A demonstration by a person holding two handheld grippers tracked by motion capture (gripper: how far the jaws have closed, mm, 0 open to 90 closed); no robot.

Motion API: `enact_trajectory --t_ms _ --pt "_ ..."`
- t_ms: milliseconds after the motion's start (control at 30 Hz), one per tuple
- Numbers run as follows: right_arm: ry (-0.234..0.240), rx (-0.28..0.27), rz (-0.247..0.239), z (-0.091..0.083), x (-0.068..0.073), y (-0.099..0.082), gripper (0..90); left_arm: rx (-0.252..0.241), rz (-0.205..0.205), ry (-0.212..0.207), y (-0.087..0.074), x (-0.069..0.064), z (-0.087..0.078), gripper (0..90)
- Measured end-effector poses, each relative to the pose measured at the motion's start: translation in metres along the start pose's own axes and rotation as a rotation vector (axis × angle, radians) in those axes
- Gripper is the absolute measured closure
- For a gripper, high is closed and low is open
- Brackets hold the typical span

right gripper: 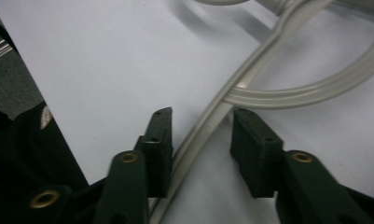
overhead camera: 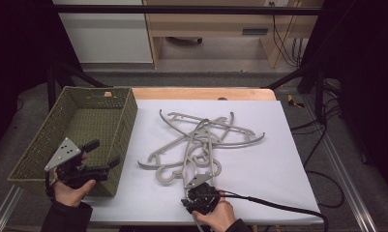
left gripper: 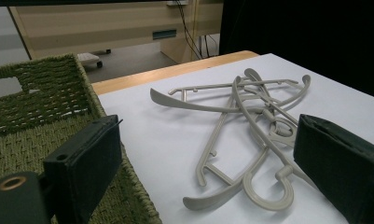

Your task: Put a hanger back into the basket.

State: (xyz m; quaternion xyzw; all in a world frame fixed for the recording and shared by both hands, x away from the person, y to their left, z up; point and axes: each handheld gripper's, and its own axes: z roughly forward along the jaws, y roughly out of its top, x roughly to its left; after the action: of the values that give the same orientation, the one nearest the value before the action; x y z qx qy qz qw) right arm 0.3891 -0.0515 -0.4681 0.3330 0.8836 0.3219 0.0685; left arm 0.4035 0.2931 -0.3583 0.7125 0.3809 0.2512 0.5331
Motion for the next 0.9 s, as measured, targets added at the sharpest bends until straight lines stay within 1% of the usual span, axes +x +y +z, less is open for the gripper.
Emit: enact_trajectory --t_ms 33,67,100,167,267,333,367,433,500,567,633,667,700,733,767,800,900 --pt "0.002 0.002 0.01 0.0 0.0 0.0 61.9 0.002 0.001 -0.001 0.0 0.0 0.0 7.2" --pt "0.002 0.002 0.01 0.0 0.0 0.0 61.9 0.002 0.001 -0.001 0.0 0.0 0.0 7.2" --pt "0.0 0.013 0.026 -0.001 0.0 0.001 62.6 0.006 0.006 -0.002 0.0 0.0 0.0 7.2" --pt "0.006 0.022 0.025 -0.002 -0.001 0.001 63.7 0.006 0.005 -0.001 0.0 0.0 0.0 7.2" --pt "-0.002 0.043 0.019 -0.003 -0.003 0.002 66.1 0.002 0.001 0.0 0.0 0.0 0.0 7.3" --pt "0.003 0.048 0.023 -0.004 -0.004 0.002 67.6 0.006 0.004 0.0 0.0 0.0 0.0 7.3" --pt "0.006 0.062 0.034 -0.005 -0.004 0.002 68.2 0.007 0.005 0.0 0.0 0.0 0.0 7.3" --pt "0.006 0.076 0.026 -0.006 -0.006 0.003 69.5 0.008 0.007 -0.001 0.0 0.0 0.001 7.3" --pt "0.007 0.09 0.031 -0.007 -0.008 0.003 71.1 0.008 0.008 -0.001 0.0 -0.001 0.0 7.3" --pt "0.023 0.105 0.052 -0.01 -0.012 0.003 73.2 0.007 0.007 0.0 0.0 0.0 0.0 7.4" --pt "0.024 0.11 0.056 -0.011 -0.016 0.002 74.9 0.008 0.006 0.0 0.0 0.0 0.001 7.4" --pt "0.024 0.11 0.056 -0.011 -0.016 0.002 74.9 0.008 0.006 0.0 0.0 0.0 0.001 7.4" --pt "0.01 0.122 0.063 -0.014 -0.021 0.001 76.4 0.01 0.008 -0.001 0.0 0.0 0.001 7.4" --pt "0.01 0.122 0.063 -0.014 -0.021 0.001 76.4 0.01 0.008 -0.001 0.0 0.0 0.001 7.4" --pt "0.004 0.125 0.073 -0.015 -0.027 0.0 77.4 0.01 0.008 -0.001 0.0 -0.001 0.001 7.4" --pt "0.003 0.126 0.077 -0.016 -0.029 0.0 77.8 0.011 0.008 -0.001 -0.001 -0.001 0.001 7.4" --pt "-0.021 0.128 0.077 -0.019 -0.035 -0.001 79.3 0.012 0.008 -0.002 -0.001 -0.001 0.002 7.5"
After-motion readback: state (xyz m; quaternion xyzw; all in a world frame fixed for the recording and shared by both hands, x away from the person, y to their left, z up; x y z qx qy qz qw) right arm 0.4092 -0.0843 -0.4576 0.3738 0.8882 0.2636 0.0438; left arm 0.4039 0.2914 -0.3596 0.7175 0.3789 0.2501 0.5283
